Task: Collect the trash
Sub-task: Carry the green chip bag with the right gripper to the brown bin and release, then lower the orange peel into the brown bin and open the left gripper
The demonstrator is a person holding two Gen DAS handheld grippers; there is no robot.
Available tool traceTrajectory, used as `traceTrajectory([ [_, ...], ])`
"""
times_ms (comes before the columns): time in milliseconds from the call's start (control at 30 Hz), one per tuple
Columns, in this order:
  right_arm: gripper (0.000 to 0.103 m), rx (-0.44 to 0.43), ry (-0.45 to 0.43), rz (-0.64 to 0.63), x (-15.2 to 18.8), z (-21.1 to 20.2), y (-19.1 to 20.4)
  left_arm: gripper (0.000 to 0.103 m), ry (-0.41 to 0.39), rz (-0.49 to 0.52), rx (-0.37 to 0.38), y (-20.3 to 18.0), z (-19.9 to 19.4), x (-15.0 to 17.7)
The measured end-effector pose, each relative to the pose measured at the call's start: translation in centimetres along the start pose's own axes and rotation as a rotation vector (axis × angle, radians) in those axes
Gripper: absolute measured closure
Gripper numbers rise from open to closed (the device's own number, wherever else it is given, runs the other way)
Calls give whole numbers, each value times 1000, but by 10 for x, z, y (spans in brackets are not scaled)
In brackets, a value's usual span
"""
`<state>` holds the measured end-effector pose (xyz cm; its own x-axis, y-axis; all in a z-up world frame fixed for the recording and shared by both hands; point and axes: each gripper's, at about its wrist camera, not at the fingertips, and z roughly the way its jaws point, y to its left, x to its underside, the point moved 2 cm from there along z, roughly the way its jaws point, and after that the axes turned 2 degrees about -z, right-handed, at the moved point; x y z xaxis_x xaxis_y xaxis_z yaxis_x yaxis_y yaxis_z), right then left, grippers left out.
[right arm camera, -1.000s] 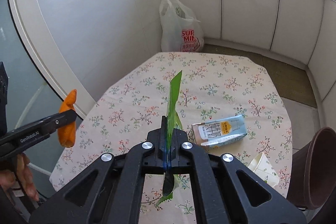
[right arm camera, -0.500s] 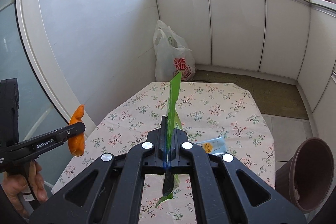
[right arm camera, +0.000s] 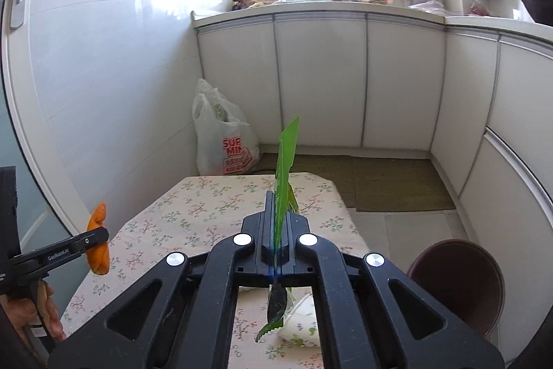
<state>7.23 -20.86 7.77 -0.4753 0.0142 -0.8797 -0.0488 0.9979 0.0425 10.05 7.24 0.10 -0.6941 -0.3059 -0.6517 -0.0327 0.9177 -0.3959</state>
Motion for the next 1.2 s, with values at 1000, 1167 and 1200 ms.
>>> traceTrajectory([
  [1000,13,575,-46,444,51,-52,-244,79,93,174,268,-197,42,59],
  [1167,7,722,-38,465,59,-71,-271,79,118,233,340,-261,51,66],
  [1200,7,752,-15,453,61,-71,-276,79,131,242,357,-274,55,67],
])
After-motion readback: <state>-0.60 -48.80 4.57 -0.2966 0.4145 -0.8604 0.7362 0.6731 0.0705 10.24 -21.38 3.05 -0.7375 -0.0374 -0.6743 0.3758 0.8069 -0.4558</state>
